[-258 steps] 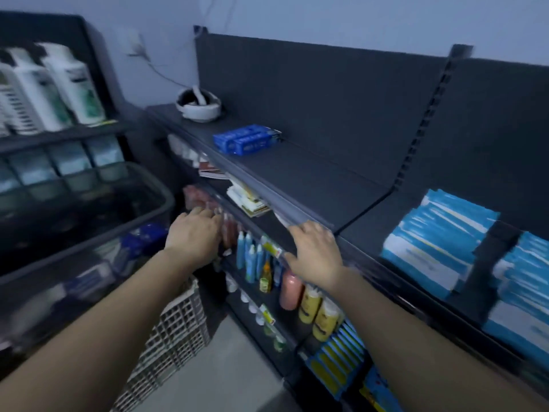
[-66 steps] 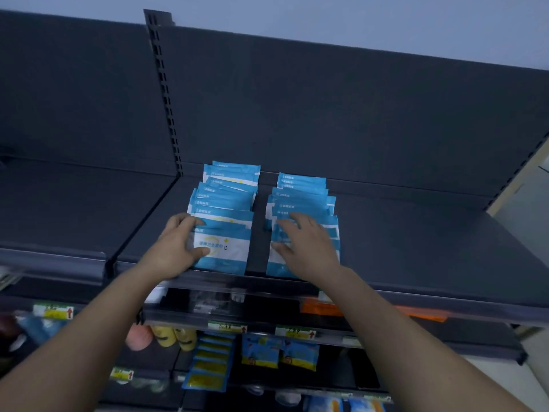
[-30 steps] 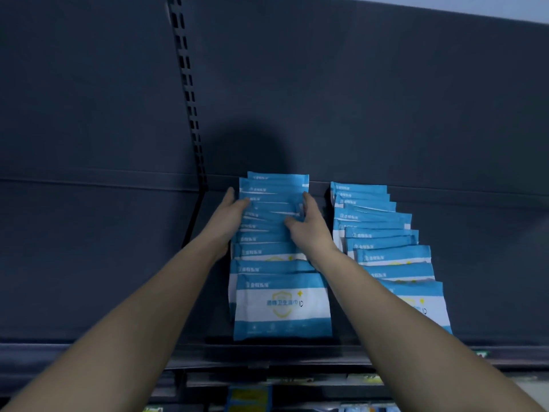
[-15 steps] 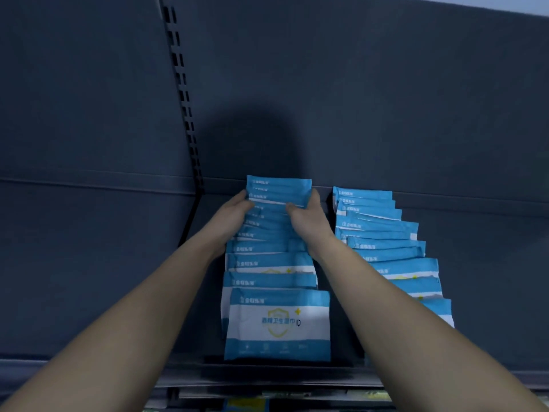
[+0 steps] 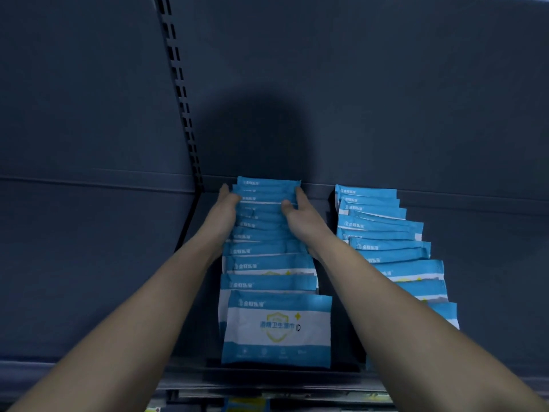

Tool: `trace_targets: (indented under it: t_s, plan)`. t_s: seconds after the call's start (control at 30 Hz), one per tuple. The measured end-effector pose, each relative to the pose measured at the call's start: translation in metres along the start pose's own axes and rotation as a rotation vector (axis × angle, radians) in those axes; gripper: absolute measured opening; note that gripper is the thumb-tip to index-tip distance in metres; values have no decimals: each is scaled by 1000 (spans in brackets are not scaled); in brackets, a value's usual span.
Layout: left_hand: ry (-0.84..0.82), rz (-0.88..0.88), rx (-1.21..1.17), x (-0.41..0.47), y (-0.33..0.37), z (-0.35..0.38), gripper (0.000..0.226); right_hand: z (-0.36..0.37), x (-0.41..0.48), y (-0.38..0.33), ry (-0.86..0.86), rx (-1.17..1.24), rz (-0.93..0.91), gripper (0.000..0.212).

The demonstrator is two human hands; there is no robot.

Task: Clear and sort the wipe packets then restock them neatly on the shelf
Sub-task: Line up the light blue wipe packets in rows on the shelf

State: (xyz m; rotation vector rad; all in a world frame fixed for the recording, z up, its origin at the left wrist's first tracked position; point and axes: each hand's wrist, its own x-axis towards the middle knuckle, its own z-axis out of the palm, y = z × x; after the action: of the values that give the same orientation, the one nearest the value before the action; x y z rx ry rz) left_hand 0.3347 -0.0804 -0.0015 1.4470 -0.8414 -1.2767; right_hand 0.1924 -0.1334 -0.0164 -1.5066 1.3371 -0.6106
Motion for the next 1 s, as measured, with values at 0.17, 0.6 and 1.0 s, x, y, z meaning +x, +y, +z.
trace_targets:
  t_s: [0.17,0.6,1.0]
  plan:
    - [3,-23,12,-7,6,1,52,-5,-11,-4,-27,18,-7,62]
    - [-37,-32,-61,-67,-30,1,88,-12,-79,-4,-98,219,57,62]
    - [337,182,311,-100,-36,-1,26,-36,-118,0,41,-622,-104,32]
